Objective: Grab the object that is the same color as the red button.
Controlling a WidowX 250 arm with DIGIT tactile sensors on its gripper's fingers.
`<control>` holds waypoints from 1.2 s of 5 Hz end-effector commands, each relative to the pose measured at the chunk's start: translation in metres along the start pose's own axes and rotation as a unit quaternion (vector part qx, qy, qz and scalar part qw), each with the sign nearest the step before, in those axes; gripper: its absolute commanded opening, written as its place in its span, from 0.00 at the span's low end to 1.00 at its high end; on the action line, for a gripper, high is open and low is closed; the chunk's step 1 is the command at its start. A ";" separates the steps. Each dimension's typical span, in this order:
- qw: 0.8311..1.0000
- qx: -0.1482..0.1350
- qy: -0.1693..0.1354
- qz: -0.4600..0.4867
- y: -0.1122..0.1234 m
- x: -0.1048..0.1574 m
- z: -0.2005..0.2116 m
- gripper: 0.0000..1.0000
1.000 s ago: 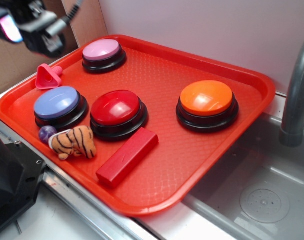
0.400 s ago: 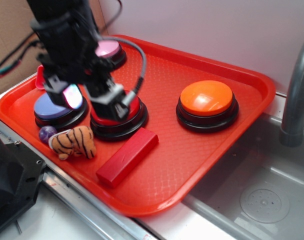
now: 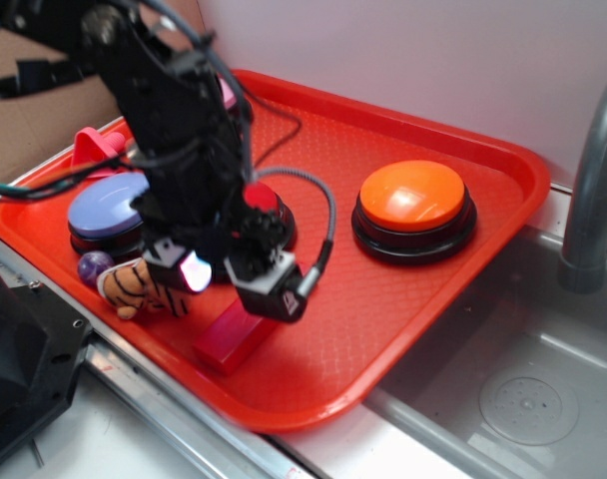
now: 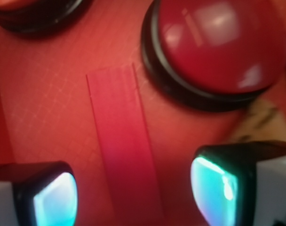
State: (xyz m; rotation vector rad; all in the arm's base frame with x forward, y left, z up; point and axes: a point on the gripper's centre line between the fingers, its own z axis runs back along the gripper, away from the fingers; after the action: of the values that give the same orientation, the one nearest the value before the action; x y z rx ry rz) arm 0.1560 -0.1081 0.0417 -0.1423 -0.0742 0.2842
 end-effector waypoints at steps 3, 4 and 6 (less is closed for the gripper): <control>0.999 -0.018 -0.027 0.005 -0.006 0.004 -0.010 0.00; 0.999 -0.017 -0.018 -0.025 -0.006 0.017 -0.005 0.00; 0.995 -0.004 0.004 -0.099 0.022 0.057 0.060 0.00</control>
State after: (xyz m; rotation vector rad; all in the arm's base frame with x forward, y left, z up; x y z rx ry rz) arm 0.1868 -0.0619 0.0856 -0.1285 -0.0299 0.0985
